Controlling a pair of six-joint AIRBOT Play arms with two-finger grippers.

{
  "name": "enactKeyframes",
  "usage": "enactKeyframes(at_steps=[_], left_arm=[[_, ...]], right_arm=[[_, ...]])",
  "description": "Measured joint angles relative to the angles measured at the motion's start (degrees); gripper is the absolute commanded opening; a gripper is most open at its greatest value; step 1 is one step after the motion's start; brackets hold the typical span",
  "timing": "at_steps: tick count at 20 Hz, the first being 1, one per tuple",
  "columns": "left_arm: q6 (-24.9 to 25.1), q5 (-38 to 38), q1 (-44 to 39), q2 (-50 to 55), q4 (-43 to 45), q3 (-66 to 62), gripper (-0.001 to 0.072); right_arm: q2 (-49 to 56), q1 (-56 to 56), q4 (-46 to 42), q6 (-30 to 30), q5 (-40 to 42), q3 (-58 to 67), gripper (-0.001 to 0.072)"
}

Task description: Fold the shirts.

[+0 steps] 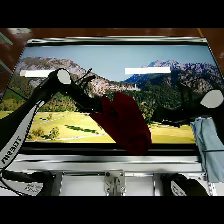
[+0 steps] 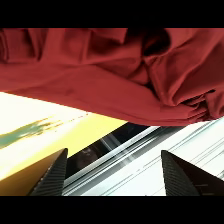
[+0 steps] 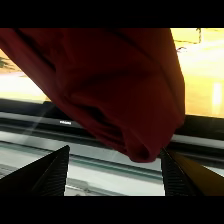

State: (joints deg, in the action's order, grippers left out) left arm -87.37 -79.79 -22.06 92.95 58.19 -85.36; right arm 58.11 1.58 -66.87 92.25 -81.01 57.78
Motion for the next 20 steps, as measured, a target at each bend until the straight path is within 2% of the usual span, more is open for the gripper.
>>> enactKeyframes(at_steps=[8, 15, 17, 19, 20], left_arm=[[1.0, 2.6, 4.3, 0.1, 0.8, 7.6, 0.0697], [1.2, 9.8, 4.6, 3.3, -1.3, 12.9, 0.0687], [1.2, 12.1, 4.6, 4.7, -2.6, 13.2, 0.0539], [1.2, 14.2, 4.6, 5.8, -3.3, 13.4, 0.0516], [1.1, 15.5, 4.6, 6.3, -3.5, 13.5, 0.0478]], right_arm=[[10.2, 0.0, 2.2, -7.2, 5.8, -0.8, 0.0693], [15.7, 0.0, 3.6, -12.0, 8.6, -0.9, 0.0693], [16.5, 0.0, 3.7, -12.6, 8.8, -0.9, 0.0693], [16.8, 0.0, 3.8, -13.0, 8.7, -0.9, 0.0693], [16.9, 0.0, 3.8, -13.4, 8.3, -0.9, 0.0693]])
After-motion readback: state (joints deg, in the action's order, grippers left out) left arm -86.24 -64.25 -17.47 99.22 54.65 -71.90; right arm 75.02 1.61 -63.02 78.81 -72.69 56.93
